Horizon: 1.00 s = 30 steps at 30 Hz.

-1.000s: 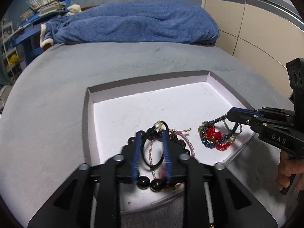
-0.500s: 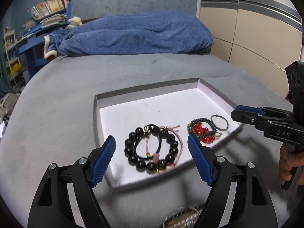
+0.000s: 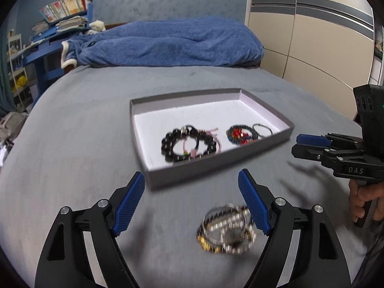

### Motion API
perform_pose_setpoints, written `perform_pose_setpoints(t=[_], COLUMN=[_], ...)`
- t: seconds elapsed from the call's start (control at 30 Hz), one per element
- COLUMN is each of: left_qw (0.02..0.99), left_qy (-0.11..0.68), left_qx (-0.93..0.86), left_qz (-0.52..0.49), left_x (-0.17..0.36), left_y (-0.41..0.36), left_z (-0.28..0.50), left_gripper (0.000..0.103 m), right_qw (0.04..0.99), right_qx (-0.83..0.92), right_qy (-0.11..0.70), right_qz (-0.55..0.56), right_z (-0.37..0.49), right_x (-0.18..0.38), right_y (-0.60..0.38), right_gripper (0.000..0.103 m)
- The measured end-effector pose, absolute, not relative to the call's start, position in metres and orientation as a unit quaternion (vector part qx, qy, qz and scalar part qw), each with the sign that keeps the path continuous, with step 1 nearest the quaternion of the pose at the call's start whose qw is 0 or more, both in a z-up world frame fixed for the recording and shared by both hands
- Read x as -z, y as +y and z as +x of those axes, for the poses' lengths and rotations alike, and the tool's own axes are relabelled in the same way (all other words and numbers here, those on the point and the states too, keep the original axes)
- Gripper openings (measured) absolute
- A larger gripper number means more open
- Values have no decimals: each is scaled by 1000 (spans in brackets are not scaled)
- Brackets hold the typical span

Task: Organize jewelry
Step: 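Withdraw both open tools from the box back to the pile, then grasp the silver hoop with the left tool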

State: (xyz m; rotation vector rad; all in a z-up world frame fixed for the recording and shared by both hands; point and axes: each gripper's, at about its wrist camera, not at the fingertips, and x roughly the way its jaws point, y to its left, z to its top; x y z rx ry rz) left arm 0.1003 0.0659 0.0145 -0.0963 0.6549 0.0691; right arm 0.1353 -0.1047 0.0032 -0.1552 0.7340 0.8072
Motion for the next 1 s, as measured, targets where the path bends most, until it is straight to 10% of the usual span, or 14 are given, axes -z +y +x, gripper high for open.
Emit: perform_pose_setpoints(t=[1.0], left_qw=[912], left_qy=[406], left_qx=[22], left_qz=[-56], left_x=[23], left_y=[52], left_z=[107], left_gripper=[79], right_qw=[827], right_qx=[-395], right_qy=[385], right_qz=[-108], right_z=[116], right_x=[31], right_y=[-100], right_gripper=[53])
